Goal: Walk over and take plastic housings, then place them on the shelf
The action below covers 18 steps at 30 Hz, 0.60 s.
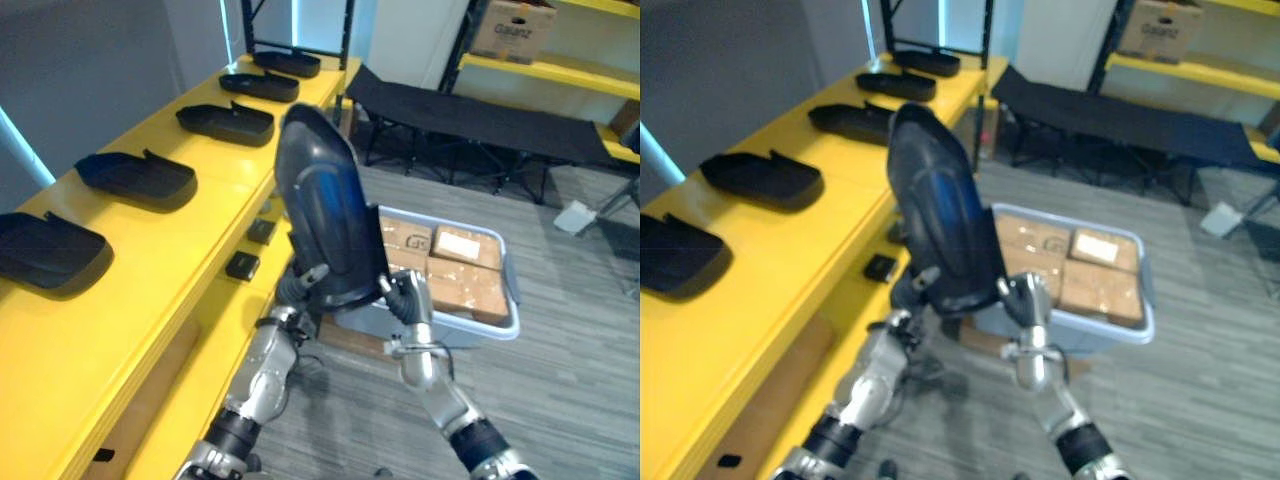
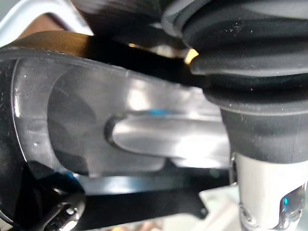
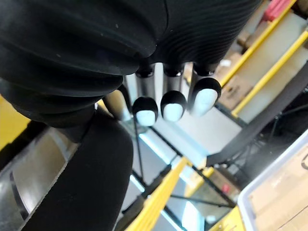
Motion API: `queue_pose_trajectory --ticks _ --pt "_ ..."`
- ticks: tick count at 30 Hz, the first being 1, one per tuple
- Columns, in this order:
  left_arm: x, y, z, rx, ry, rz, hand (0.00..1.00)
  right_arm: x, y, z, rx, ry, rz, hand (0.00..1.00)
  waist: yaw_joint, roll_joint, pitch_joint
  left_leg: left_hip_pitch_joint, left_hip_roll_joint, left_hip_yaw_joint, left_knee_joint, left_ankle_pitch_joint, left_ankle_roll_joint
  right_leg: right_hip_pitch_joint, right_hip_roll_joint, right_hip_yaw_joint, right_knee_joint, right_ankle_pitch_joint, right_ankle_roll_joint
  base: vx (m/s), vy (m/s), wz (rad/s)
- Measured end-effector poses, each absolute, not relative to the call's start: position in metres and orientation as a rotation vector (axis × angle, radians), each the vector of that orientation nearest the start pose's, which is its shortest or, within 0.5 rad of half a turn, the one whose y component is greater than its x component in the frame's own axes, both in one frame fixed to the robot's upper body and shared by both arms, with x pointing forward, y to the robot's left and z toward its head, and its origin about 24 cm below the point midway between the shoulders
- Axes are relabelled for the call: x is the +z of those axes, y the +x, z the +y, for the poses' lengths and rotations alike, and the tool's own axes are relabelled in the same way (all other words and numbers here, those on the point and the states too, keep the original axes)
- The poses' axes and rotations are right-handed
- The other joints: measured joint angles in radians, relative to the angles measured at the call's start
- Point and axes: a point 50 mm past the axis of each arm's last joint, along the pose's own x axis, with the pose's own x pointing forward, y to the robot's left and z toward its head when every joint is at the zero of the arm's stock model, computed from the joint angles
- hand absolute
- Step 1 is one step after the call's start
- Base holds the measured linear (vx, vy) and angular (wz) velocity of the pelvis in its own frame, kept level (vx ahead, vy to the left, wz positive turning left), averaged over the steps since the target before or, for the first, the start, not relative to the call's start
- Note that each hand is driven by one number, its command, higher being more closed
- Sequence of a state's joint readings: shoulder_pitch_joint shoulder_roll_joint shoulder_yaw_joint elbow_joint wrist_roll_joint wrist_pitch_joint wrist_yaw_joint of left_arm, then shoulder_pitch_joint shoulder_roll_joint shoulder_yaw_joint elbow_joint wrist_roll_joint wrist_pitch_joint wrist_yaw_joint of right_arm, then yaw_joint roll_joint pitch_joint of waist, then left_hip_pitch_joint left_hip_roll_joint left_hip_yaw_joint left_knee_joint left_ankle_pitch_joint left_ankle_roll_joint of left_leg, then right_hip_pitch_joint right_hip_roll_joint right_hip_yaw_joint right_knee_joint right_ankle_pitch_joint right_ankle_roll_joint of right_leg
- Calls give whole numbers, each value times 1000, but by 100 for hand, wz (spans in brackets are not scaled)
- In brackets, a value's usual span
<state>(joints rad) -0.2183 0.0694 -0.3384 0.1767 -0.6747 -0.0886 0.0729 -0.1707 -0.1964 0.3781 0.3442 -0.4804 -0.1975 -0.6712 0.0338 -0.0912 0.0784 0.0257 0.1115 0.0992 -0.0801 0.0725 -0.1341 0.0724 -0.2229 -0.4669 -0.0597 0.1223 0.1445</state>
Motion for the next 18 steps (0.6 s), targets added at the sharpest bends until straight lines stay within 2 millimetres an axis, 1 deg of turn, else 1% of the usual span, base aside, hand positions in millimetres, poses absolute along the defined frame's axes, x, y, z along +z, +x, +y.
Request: queue_pose_trajectory --ticks 3,5,8,14,18 --pt "51 281 75 -244 -455 64 100 26 263 -111 -136 -641 -298 100 2 7 -20 -7 -1 -5 0 0 0 0 2 -5 -7 2 0 11 -1 5" --pt "51 281 76 -224 -414 60 100 26 263 -110 -133 -638 -299 100 7 10 -25 -8 -1 -5 1 0 0 0 2 -7 -9 2 0 0 0 0" --pt "51 283 83 -180 -372 49 100 26 261 -104 -104 -614 -320 100 7 10 -25 -9 1 -6 6 0 0 1 3 -7 -10 3 -2 -10 -1 -1" --pt "49 285 98 -125 -328 49 100 32 257 -93 -58 -563 -365 100 7 10 -25 -9 5 -5 10 0 0 1 7 -3 -12 6 -5 -46 -4 -2" --pt "46 284 100 -112 -341 56 100 31 256 -90 -41 -550 -361 100 7 10 -25 -9 9 -5 9 0 -1 0 12 -1 -18 9 -9 -21 -4 -2"
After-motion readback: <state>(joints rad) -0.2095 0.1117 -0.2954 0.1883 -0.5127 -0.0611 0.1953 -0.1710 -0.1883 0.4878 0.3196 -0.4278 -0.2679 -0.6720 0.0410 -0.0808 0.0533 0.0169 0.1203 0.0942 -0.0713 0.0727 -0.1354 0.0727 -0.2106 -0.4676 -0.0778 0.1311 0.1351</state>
